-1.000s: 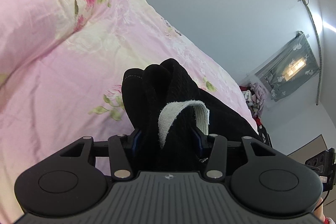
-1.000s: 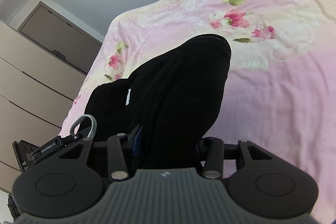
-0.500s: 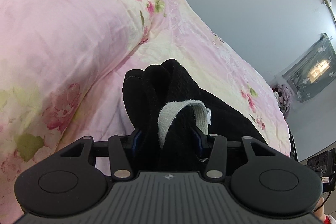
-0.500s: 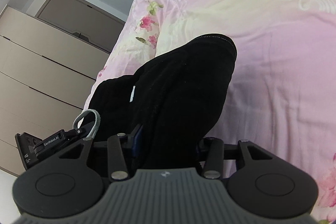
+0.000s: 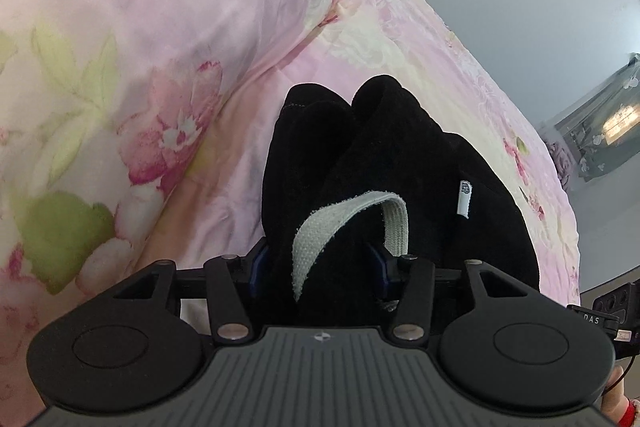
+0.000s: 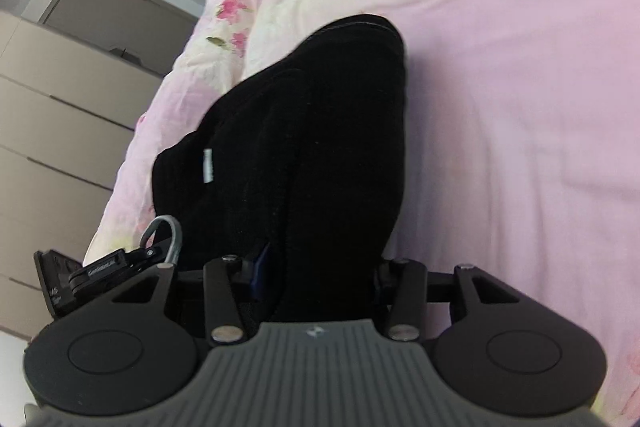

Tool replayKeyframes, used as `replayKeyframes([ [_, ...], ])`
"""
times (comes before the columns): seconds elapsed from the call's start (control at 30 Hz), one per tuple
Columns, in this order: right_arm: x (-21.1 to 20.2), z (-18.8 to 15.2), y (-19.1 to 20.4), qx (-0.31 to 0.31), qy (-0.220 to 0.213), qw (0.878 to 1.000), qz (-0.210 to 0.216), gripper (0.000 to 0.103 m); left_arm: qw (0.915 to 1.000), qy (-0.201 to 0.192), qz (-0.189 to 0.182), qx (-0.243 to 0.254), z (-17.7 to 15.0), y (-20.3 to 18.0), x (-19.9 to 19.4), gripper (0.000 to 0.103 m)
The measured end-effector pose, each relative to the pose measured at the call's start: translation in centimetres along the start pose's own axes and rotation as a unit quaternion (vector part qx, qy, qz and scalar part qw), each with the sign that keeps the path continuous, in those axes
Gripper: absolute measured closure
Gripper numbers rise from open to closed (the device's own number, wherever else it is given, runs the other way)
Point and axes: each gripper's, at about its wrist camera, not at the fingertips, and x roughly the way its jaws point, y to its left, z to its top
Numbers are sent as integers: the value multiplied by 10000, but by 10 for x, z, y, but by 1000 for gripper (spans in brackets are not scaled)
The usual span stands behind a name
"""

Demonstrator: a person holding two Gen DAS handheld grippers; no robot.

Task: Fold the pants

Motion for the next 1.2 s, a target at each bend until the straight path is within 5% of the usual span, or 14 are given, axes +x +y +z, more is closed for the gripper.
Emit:
replayKeyframes([
  [0.2,6,-3,-4,-74,-12,9997,-212,58,9990,-93,404,158,-5,-10,0,37],
  [0.33,3,-2,2,-23,78,9996,-279,46,9982,-95,582,54,-6,-14,-9,22],
  [0.43,-6,-6,5,-51,67,9994,-342,39,9974,-117,703,119,-9,-18,-25,22],
  [0.63,-55,-37,40,-1329,-547,9867,-766,34,9856,-782,1243,843,-23,-57,-77,27],
  [0.77,-78,-76,81,-2635,-1151,9513,-1110,48,9727,-913,1608,1405,-46,-94,-92,41],
  [0.87,-76,-102,91,-3021,-1172,9363,-1353,63,9579,-887,1981,1877,-66,-107,-80,53],
  [0.93,-68,-115,88,-3097,-1068,9323,-1536,83,9512,-798,2199,2010,-74,-105,-65,64],
  [1.0,-60,-126,81,-3154,-1029,9272,-1737,90,9525,-708,2323,1836,-77,-94,-52,67],
  [1.2,-36,-138,46,-2783,-660,9411,-1802,90,9575,-334,2367,1612,-81,-67,-28,63],
])
